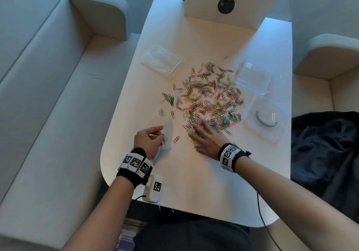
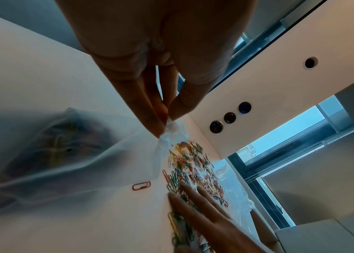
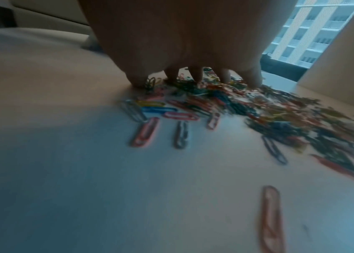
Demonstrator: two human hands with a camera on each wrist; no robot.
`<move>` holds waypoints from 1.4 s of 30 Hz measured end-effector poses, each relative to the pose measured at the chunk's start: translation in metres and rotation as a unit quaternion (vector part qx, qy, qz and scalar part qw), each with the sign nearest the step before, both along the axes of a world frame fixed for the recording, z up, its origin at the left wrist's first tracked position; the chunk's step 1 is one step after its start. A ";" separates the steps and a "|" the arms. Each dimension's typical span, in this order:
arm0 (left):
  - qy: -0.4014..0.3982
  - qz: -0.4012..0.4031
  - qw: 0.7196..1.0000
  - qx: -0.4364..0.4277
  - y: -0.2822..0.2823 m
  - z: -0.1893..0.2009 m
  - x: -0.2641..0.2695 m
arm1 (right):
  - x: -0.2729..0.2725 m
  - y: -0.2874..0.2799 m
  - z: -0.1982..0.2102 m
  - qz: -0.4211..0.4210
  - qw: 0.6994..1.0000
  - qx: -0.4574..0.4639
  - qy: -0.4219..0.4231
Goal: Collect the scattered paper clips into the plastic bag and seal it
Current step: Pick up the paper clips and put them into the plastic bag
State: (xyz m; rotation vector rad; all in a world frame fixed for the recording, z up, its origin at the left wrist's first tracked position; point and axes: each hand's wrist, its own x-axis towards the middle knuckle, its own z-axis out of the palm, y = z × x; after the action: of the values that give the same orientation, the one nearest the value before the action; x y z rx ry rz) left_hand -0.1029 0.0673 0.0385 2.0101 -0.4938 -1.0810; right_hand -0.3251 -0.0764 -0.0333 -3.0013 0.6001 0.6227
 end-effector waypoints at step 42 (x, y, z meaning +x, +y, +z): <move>-0.126 -0.202 0.966 -0.100 -0.028 0.007 -0.056 | 0.064 0.029 0.076 -0.566 0.696 0.373 -0.238</move>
State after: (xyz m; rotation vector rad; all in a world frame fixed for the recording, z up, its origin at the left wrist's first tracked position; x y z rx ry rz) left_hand -0.1592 0.0395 0.0454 1.9184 -1.1411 -0.9642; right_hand -0.2610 -0.0470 0.0428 -1.4464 1.4392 -0.0561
